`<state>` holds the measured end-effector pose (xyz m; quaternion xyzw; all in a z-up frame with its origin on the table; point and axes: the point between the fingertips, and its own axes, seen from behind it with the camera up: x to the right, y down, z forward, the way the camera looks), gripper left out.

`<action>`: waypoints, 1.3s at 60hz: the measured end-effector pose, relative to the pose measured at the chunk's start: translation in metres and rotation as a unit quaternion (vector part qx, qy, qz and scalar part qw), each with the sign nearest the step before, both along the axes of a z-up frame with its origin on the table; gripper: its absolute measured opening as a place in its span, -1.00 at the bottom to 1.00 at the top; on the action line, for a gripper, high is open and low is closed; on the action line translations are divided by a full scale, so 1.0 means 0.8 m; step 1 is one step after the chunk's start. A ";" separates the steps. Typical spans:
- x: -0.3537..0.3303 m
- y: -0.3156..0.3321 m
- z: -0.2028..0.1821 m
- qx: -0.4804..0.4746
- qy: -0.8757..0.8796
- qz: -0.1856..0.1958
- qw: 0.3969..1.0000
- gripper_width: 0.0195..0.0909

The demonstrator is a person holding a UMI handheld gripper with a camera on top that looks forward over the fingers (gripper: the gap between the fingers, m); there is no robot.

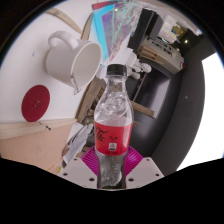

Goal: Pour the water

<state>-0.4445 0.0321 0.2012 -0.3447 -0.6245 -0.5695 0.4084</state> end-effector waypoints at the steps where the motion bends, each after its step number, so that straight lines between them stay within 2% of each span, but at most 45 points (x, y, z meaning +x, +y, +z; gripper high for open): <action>1: 0.001 0.000 0.000 -0.006 0.016 -0.002 1.000 -0.79; 8: 0.012 -0.010 0.011 -0.044 0.178 -0.034 0.982 -0.79; 14: 0.018 -0.026 0.018 -0.079 0.352 -0.072 0.930 -0.79; 26: 0.000 -0.042 -0.010 -0.193 0.631 -0.106 0.744 -0.79; 35: -0.031 -0.049 -0.044 -0.251 0.747 -0.102 0.607 -0.78; 40: -0.038 -0.049 -0.065 -0.270 0.779 -0.104 0.557 -0.78; 50: -0.046 -0.045 -0.110 -0.283 0.799 -0.107 0.519 -0.73; 66: -0.044 -0.040 -0.154 -0.280 0.797 -0.097 0.526 -0.64; 78: -0.041 -0.039 -0.160 -0.268 0.802 -0.086 0.528 -0.38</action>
